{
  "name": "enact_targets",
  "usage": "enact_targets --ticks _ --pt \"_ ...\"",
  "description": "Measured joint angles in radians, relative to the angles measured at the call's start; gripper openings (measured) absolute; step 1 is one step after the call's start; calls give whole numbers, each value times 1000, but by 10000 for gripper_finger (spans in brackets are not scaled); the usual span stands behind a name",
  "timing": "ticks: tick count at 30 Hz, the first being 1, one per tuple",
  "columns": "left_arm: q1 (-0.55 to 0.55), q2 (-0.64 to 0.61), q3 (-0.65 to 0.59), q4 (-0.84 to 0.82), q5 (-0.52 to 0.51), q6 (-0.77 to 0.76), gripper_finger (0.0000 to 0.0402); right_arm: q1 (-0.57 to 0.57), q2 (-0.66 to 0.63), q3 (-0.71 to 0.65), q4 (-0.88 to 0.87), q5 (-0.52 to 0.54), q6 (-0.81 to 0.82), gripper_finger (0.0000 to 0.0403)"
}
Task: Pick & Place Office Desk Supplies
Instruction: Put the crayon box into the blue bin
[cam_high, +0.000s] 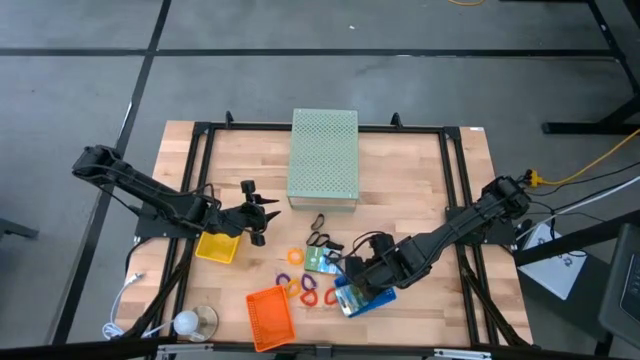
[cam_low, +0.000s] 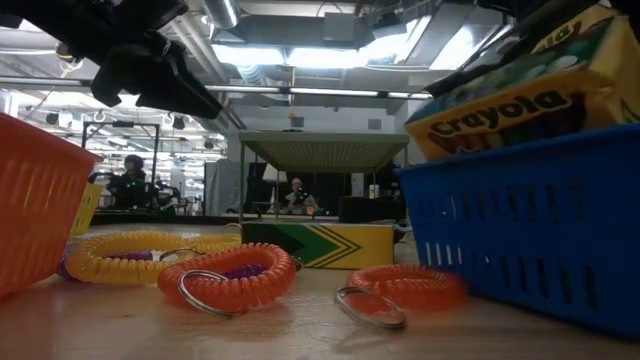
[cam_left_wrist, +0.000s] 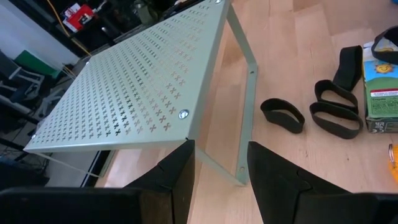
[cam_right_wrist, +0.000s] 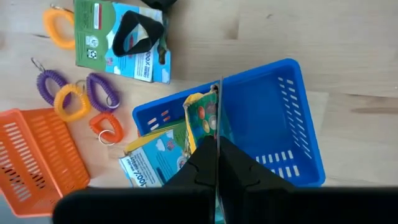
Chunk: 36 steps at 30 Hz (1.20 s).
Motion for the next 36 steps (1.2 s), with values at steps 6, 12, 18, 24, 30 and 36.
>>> enact_targets --ticks 6,12,18,24,30,36 --pt "0 0 0 0 40 0 143 0 0 0 1 3 -17 2" --pt "0 0 0 9 43 1 143 0 0 0 24 22 -26 2" --pt "0 0 0 8 35 0 143 0 28 0 31 16 -43 2" --pt "0 0 0 8 35 0 143 -2 60 0 66 -6 -71 2" --pt "0 0 0 8 36 1 143 -2 64 0 105 -3 -88 2" --pt "0 0 0 8 36 1 143 -6 64 -1 105 9 -96 2"
